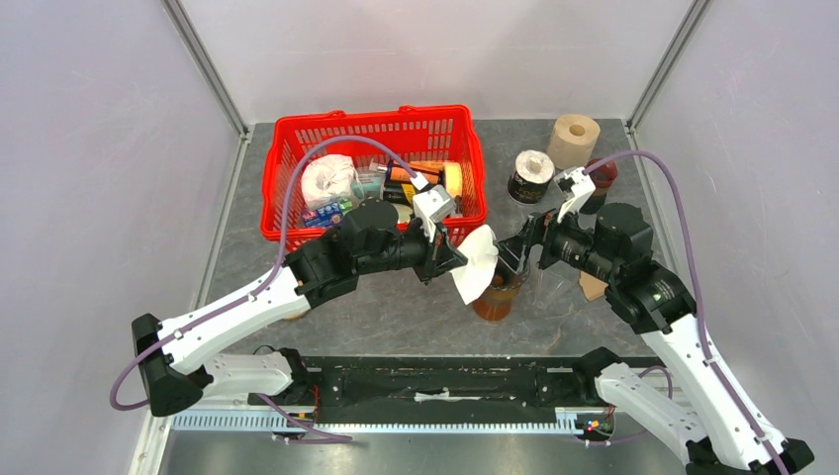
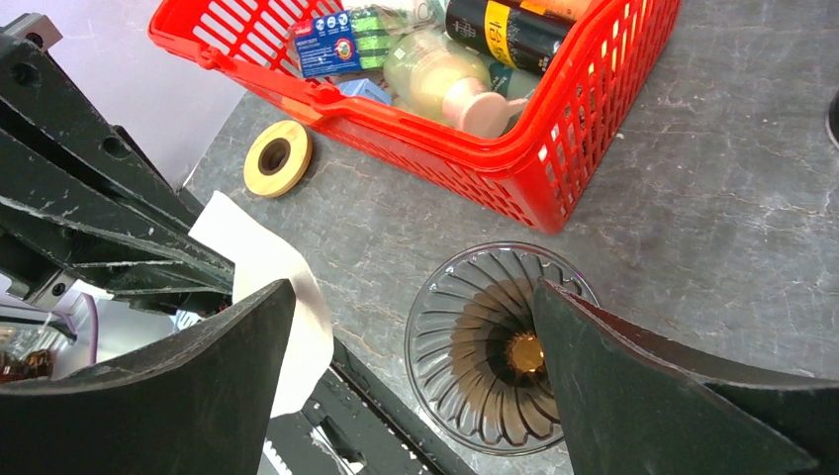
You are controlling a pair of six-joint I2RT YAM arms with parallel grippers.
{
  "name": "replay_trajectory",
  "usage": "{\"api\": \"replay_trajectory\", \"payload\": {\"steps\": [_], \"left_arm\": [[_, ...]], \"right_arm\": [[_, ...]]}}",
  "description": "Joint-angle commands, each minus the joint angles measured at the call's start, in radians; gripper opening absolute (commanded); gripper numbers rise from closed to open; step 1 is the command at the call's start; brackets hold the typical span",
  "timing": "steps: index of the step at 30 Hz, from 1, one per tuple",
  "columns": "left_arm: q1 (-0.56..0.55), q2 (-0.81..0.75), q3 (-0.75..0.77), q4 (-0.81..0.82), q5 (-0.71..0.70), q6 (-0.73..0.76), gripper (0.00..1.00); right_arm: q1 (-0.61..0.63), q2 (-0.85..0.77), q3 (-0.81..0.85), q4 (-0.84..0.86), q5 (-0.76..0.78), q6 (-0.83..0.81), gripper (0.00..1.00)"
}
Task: Place the coffee filter in the dripper
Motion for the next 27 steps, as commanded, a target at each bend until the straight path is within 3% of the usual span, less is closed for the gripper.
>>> {"api": "replay_trajectory", "payload": {"steps": [1,9,15,20,27], "left_arm": [[0.003,-0.035,-0.016,0.058,0.065,0.050,0.02],[0.003,-0.067,-0.036,0.095,0.054,0.042,0.02],[0.003,-0.093,-0.055,0.134,0.138,0.042,0.02],[0.003,-0.092,-0.053,0.133,0.164,0.046,0.02],[0.003,-0.074,-0.041,0.142,0.153,0.039,0.02]], "right_arm": [[0.003,-0.002,0.012,0.060,-0.059,0.006,0.97],[0.003,-0.026,-0.026,0.064,-0.214,0.034,0.99],[0.002,-0.030,-0.052,0.050,-0.233,0.023,0.99],[0.002,-0.030,-0.061,0.084,-0.250,0.019,0.92],[0.004,0.016,-0.075,0.193,-0.390,0.089,0.79]]}}
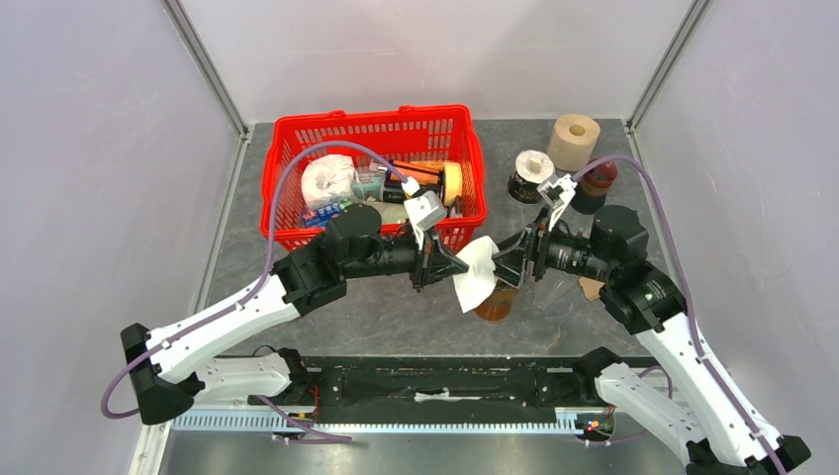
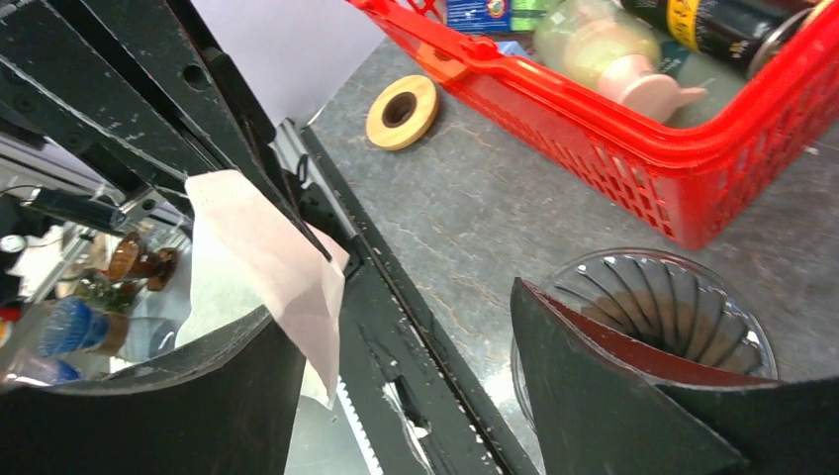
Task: Place the coffee filter in the dripper
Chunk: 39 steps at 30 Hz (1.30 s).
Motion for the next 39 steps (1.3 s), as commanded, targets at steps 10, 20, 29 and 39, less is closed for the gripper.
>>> {"api": "replay_trajectory", "payload": {"steps": [10,20,29,39], "left_arm": [[0.003,-0.008,0.006,0.074,0.013,0.014,0.02],[0.003,-0.023,-0.012,0.061,-0.085,-0.012,0.15],[0.003,-0.118,-0.012,-0.083,-0.429,-0.116,0.81],[-0.008,0.050,0.208,-0.043,-0.328,-0.340,0.85]], "right_arm": [[0.003,0.038,-0.050,0.192,-0.183,0.126,0.34],[0.003,0.008,-0.043,0.224,-0.156,0.151,0.00],[0.003,0.015,0.076,-0.078,0.254,0.052,0.00],[0.096,0.092,0.177,-0.179,0.616,-0.013,0.00]]}}
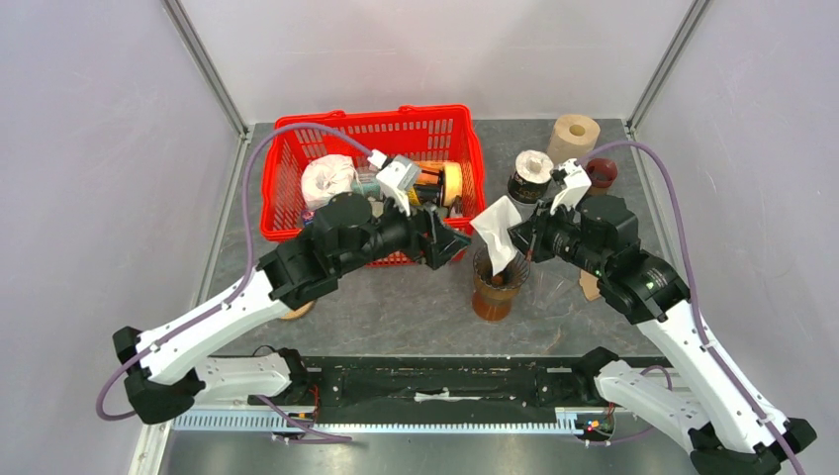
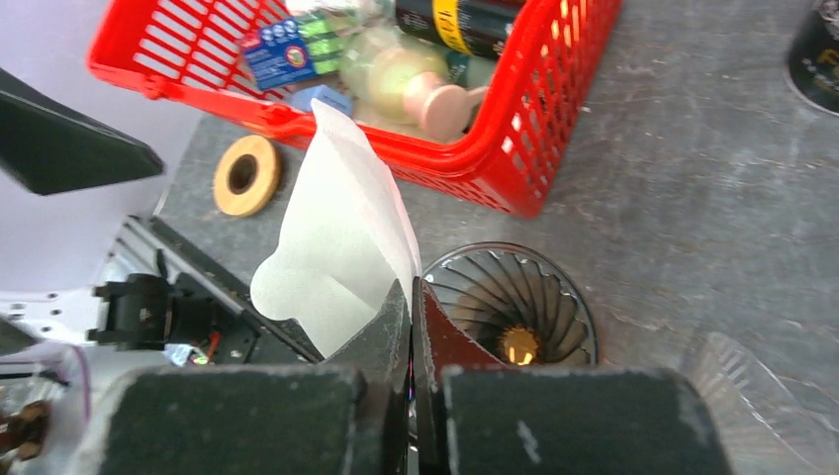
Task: Place the coffee filter in the dripper
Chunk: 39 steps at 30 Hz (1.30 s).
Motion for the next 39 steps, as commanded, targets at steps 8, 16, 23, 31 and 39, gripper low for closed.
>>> {"api": "replay_trajectory", "payload": {"steps": [8,16,23,31,39], "left_arm": [[-0.045,0.323,0.347,-0.068,-0.178,-0.134,0.86],[-0.109,0.432,0.431,-0.086,-0.353,-0.117,0.81],[-0.152,0.468,0.449,-0.103,-0.571,-0.129,0.71],[-0.192,0.515,0.508,-0.149,-0.695,-0.130,0.65],[-0.200,0.551,0.541,-0.177,-0.684,-0.144,0.62]], "right_arm": [[0.141,0.057,0.103,-0.036,0.433,-0.109,0.00],[0.233,0.074,0.113,-0.011,0.567,-0.144,0.00],[0.278,0.059,0.095,0.024,0.575,-0.153,0.00],[0.306,0.048,0.083,0.059,0.587,-0.166,0.00],[0.342,0.046,0.080,0.084,0.652,-0.187,0.00]]}}
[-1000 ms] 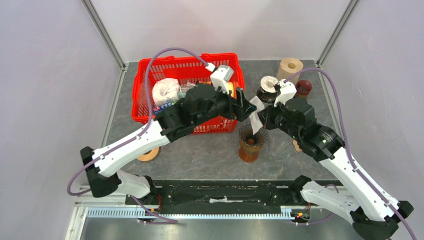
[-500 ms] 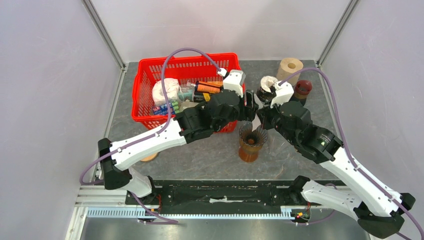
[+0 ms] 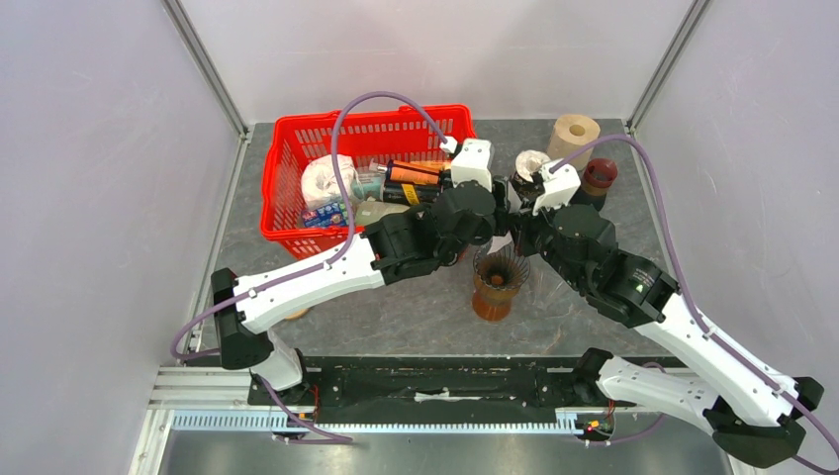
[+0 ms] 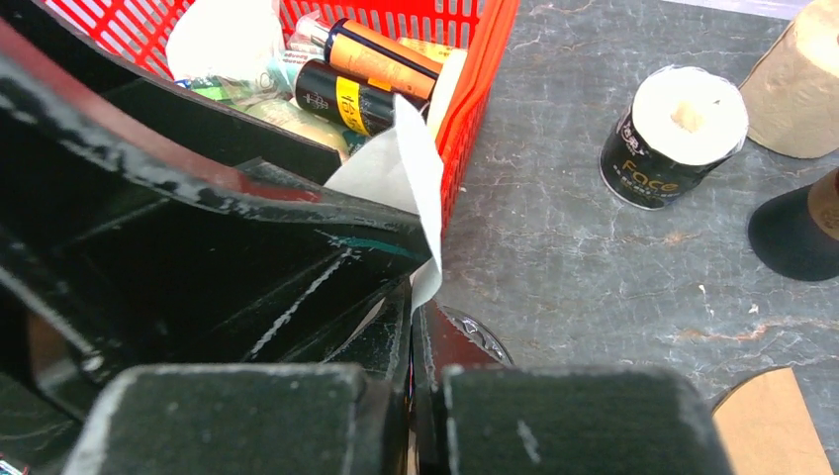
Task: Place the coffee filter in the dripper
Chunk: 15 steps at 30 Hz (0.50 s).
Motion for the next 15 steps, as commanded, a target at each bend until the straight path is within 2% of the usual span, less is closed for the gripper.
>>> {"api": "replay_trajectory", "payload": {"steps": [1,15], "left_arm": [[-0.009,0.019,0.053,-0.025,-0.047,-0.043,0.60],[-0.011,-0.023,0.005,-0.097,-0.103,-0.070,0.38]], "right_arm": [[0.019,-0.025,0.006,0.059,0.074,-0.016,0.00],[0.021,-0.046,0.012,0.013,0.125,0.007,0.00]]}}
